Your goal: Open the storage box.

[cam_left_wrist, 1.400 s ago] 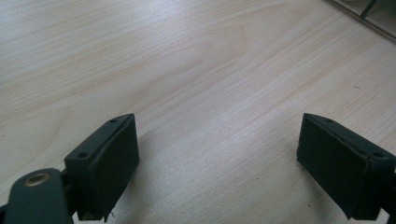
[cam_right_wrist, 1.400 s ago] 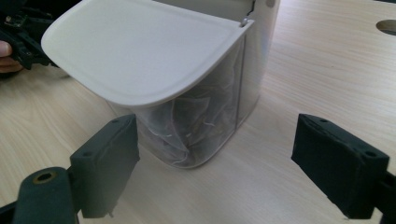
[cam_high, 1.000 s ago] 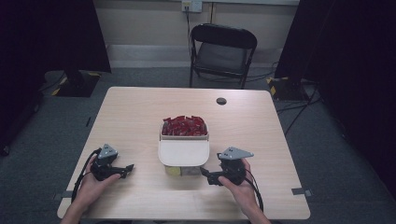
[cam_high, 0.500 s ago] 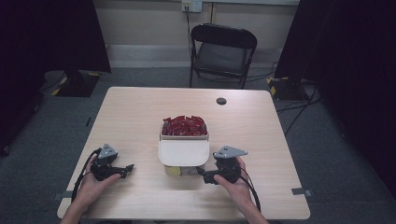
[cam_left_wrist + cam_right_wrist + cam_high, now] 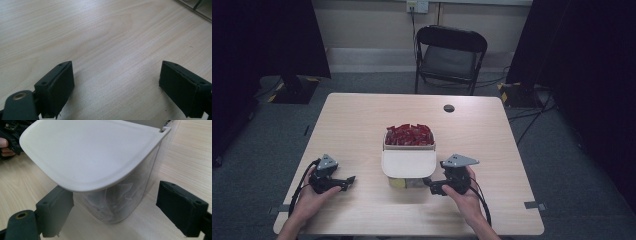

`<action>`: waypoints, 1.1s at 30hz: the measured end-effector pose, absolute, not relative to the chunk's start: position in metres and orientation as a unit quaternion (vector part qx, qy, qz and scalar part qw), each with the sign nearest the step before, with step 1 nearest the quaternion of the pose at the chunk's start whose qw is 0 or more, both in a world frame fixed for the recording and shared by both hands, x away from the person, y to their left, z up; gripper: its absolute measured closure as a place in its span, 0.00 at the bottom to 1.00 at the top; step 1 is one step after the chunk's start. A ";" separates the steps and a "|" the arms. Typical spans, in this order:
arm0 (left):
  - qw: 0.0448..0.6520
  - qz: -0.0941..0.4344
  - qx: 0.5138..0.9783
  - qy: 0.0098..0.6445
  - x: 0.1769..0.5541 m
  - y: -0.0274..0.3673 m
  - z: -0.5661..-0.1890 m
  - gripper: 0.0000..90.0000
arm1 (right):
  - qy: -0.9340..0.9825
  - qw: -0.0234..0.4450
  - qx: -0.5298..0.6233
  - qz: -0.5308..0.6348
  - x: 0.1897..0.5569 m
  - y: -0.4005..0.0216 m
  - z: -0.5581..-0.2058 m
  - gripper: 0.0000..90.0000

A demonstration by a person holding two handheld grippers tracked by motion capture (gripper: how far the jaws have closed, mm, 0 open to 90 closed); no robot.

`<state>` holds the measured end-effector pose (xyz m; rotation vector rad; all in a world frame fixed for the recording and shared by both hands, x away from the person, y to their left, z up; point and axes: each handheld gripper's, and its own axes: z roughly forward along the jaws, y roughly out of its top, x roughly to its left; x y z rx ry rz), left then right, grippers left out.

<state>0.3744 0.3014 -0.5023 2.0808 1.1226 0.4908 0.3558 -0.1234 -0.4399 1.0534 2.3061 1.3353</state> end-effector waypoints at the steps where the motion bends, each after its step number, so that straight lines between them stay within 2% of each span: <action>1: 0.356 0.190 0.805 0.435 0.374 0.301 -0.502 0.14 | 0.797 0.138 0.363 0.462 0.356 -0.124 -0.439 0.15; 33: 0.354 0.189 0.806 0.435 0.375 0.301 -0.502 0.13 | 0.793 0.134 0.358 0.474 0.363 -0.123 -0.424 0.15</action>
